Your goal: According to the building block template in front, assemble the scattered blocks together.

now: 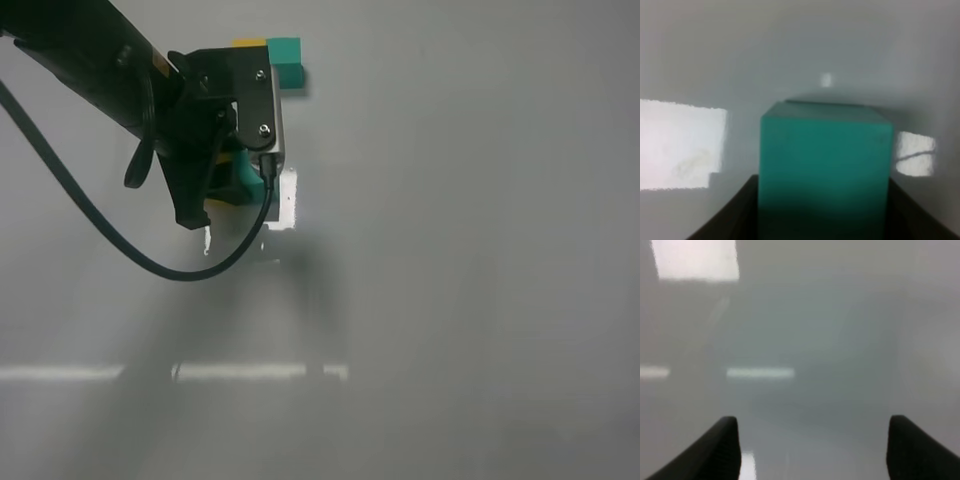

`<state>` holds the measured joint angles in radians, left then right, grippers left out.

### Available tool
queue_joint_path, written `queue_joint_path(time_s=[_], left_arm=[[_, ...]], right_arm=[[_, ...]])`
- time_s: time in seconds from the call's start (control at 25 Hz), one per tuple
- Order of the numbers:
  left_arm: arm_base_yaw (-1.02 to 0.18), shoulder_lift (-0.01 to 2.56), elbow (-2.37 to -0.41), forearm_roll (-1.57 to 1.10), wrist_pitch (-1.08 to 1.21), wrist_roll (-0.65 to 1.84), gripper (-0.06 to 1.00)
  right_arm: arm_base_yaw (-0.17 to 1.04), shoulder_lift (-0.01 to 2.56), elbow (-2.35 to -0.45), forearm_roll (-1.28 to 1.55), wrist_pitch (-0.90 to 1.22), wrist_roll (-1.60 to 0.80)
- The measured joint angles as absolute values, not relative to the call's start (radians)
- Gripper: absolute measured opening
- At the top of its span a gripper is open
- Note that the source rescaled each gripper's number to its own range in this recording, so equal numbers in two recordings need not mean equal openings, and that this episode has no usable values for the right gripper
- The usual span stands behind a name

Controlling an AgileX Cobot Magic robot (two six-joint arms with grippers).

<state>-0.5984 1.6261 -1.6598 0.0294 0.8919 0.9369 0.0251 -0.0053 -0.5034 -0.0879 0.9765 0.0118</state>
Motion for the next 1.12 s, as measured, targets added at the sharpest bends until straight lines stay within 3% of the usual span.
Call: queue_joint_path(time_s=[0.16,0.2,0.4,0.52,0.64,0.88,1.12], left_arm=[[-0.598,1.626,-1.665,0.028,0.925,0.938,0.01],[-0.598,1.626,-1.671,0.026,0.932,0.938,0.06],[-0.598,1.626,-1.701,0.011,0.932,0.933,0.84],[-0.609,1.626,-1.701,0.012,0.956,0.926,0.99],[-0.652,1.61,-1.701,0.012,0.98,0.923,0.99],[-0.77,1.506,-1.701,0.067,0.986,0.921,0.72],[-0.821,1.389,-1.701,0.237,1.014,0.857,0.66]], right_arm=[[0.025,-0.005,-0.503,-0.088,0.977,0.012],[0.025,-0.005,-0.503,-0.088,0.977,0.012],[0.025,-0.005,-0.503,-0.088,0.977,0.012],[0.025,-0.005,-0.503,-0.088,0.977,0.012],[0.025,-0.005,-0.503,-0.088,0.977,0.012],[0.025,-0.005,-0.503,-0.088,0.977,0.012],[0.025,-0.005,-0.503,-0.088,0.977,0.012]])
